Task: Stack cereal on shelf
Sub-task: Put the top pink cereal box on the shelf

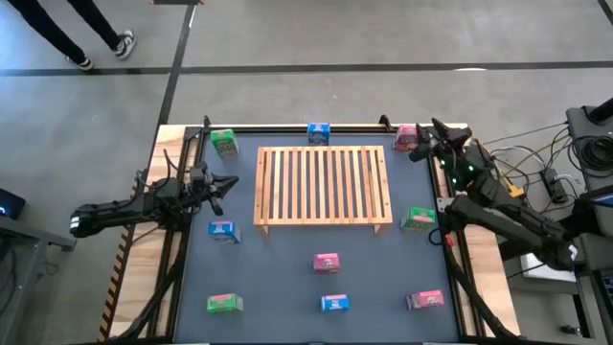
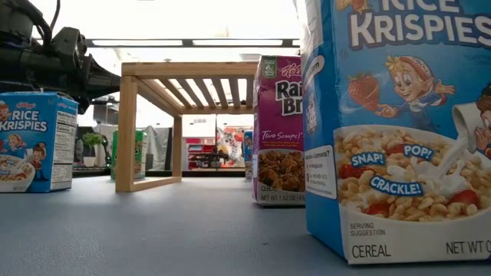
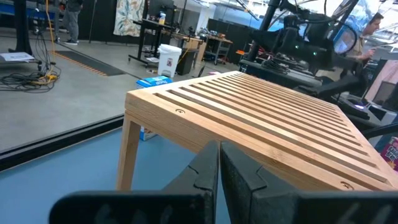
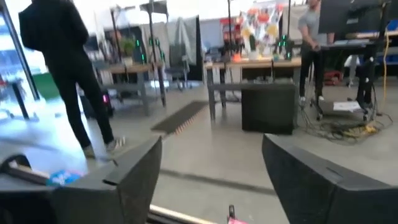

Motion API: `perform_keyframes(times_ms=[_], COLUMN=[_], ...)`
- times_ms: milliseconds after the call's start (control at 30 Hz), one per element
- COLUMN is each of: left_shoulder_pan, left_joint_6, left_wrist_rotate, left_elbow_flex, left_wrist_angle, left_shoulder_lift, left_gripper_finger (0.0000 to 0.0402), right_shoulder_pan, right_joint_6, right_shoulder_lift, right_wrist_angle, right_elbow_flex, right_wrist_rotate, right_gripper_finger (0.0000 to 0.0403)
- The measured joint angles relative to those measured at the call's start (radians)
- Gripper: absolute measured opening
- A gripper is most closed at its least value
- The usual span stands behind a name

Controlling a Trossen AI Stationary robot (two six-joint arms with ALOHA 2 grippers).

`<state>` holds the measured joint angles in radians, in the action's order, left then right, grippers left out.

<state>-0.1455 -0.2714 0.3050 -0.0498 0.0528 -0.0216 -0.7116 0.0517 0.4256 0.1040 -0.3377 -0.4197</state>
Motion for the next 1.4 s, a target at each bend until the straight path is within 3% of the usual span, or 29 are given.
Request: perform_keyframes(times_ms=[367,767,1000,1233,1400], left_shoulder_pan=[0.0,0.0,0.0,0.0,0.0], left_joint_6=[0.0,0.0,0.0,0.0,0.0], left_wrist_rotate=[0.0,-0.001,-0.001,-0.001,-0.001], left_elbow_flex=[0.0,0.0,0.0,0.0,0.0], left_wrist_angle=[0.0,0.0,0.0,0.0,0.0], left_shoulder_lift=[0.0,0.0,0.0,0.0,0.0], left_gripper_finger=[0.0,0.0,0.0,0.0,0.0], right_shoulder_pan=[-0.001,-0.087,-0.105,-0.161,-0.185], right_joint_6=[0.055,0.141,0.181,0.214,0.229], right_shoulder_lift=[0.358,0.442,0.433,0.437,0.456], right_wrist_angle=[-0.064,-0.104,-0.156,-0.226,-0.256], right_elbow_flex=[-0.119,-0.235,-0.232,-0.232,-0.232], right_wrist_rotate=[-0.122,-0.125,-0.052,0.176,0.184], right_gripper_finger=[0.0329,0.0354,0.0354,0.0352,0.0352])
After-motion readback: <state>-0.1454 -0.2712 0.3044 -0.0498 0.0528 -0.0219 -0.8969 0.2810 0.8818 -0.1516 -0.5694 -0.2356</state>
